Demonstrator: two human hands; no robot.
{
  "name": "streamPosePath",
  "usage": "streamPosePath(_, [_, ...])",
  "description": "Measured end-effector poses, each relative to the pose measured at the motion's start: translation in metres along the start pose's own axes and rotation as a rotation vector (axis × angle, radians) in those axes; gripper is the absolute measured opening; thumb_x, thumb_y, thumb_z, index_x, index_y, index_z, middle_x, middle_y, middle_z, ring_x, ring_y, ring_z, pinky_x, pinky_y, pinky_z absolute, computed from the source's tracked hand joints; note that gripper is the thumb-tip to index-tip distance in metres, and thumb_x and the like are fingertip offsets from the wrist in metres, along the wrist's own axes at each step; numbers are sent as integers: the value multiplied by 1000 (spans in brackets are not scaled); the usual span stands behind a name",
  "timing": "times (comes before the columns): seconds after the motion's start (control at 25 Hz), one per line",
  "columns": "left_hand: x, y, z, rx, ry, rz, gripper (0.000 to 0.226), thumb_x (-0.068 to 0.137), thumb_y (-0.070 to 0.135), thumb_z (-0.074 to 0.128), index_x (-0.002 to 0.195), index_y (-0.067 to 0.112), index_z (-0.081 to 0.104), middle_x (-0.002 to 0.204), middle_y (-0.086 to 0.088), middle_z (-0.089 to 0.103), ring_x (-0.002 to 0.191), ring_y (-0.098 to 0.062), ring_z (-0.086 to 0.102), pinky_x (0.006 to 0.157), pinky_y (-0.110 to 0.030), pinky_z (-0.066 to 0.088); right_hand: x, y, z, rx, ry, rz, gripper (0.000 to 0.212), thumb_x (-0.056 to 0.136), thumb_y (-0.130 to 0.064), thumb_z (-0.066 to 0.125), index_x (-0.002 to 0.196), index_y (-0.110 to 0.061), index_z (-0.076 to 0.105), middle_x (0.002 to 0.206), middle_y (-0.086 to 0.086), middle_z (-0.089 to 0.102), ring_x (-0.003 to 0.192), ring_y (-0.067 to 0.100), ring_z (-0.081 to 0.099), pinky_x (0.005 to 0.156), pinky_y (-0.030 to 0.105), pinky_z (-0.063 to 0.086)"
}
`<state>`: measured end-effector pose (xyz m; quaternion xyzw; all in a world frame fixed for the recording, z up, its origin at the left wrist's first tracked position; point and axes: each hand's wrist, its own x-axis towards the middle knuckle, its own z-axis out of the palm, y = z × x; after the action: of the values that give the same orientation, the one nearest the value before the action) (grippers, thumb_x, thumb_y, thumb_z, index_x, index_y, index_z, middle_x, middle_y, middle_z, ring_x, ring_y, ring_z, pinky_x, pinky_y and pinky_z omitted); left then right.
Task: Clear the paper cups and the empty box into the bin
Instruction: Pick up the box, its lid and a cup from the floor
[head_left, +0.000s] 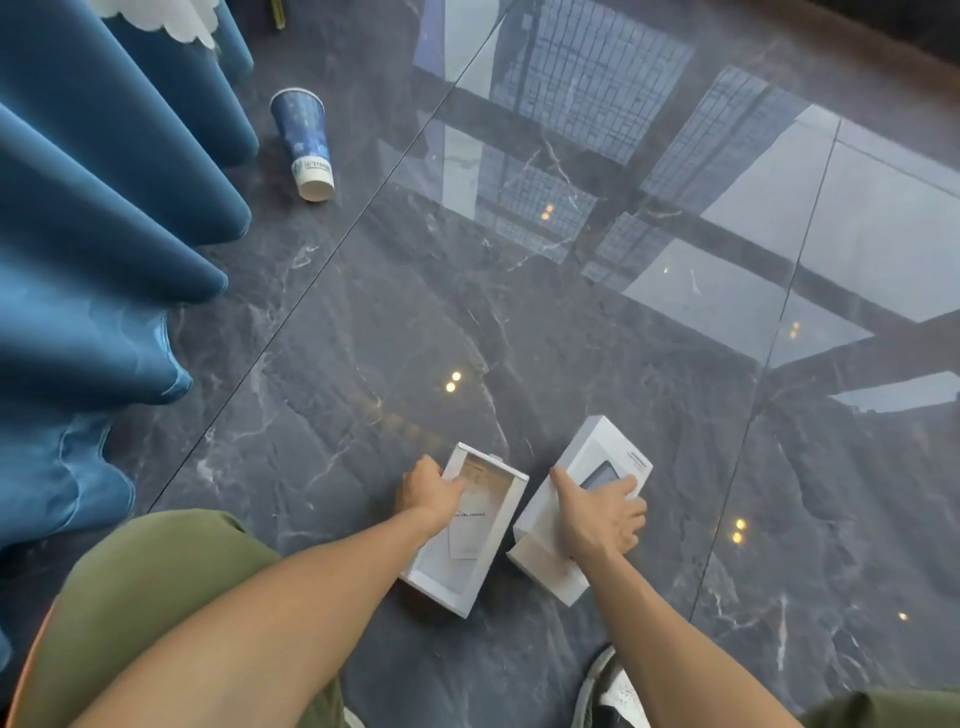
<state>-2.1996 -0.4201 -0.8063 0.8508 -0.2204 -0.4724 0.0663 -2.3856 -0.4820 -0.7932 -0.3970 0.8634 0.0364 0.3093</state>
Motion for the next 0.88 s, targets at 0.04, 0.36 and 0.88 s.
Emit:
streamPosePath(0.04, [3, 6, -6, -58, 2, 11, 26, 89, 34, 74, 94, 16, 56, 103, -7, 69, 85, -24, 61, 64, -32, 43, -1, -11, -9, 42, 11, -54, 110, 69, -70, 69, 152, -12, 24, 147, 22, 38, 136, 42, 37, 111, 54, 35])
streamPosePath(0.36, [-9, 65, -100, -769, -78, 50, 35, 77, 40, 77, 98, 11, 76, 84, -9, 80, 72, -25, 74, 71, -38, 63, -58, -121, -74, 112, -218, -691, 101, 60, -80, 67, 141, -25, 40, 134, 1, 44, 130, 24, 42, 108, 40, 40])
streamPosePath(0.88, [-31, 68, -239, -1254, -283, 260, 64, 83, 40, 80, 137, 9, 68, 127, -22, 74, 125, -44, 67, 100, -48, 58, -164, -322, -128, -582, -397, -1182, 61, 91, -41, 72, 146, -26, 52, 143, 7, 55, 125, 25, 56, 96, 35, 47])
